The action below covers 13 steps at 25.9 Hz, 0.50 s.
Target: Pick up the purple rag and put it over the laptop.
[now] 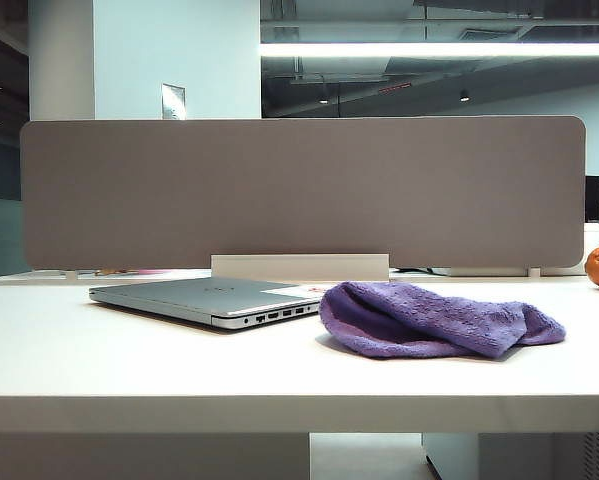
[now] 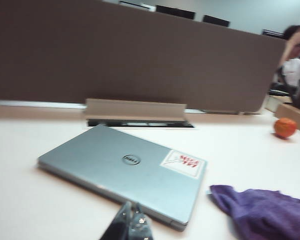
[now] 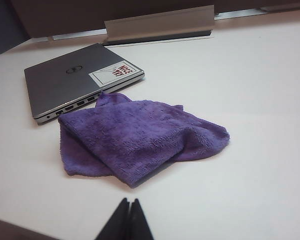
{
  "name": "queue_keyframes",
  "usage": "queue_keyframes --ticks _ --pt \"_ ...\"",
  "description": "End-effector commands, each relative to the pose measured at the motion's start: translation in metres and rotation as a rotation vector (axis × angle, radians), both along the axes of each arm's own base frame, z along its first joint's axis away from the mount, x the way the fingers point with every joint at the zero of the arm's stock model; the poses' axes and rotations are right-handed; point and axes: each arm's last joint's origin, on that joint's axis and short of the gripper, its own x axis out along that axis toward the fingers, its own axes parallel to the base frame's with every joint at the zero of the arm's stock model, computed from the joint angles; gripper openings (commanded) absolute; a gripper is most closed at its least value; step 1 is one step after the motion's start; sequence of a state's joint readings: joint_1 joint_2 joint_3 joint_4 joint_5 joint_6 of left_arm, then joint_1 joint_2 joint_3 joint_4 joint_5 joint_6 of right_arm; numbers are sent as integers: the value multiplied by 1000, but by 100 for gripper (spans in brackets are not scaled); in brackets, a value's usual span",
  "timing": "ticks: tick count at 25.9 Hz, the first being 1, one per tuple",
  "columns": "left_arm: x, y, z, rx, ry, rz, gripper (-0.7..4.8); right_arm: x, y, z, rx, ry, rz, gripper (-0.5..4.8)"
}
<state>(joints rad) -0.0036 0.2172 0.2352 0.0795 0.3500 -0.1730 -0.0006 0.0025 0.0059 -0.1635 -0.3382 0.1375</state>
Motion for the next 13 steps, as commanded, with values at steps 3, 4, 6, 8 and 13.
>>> queue_keyframes --ticks 3,4,6,8,13 --pt "16 -2 22 16 -39 -80 -6 0 0 0 2 -13 3 22" --pt "19 -3 25 18 -46 -89 -6 0 0 0 2 -12 1 22" --pt "27 -3 31 20 -50 -108 -6 0 0 0 1 -12 -1 22" --pt "40 -4 37 21 -30 -134 -6 0 0 0 1 -12 -5 22" --pt "75 -27 46 80 12 -256 -6 0 0 0 0 -12 -5 22"
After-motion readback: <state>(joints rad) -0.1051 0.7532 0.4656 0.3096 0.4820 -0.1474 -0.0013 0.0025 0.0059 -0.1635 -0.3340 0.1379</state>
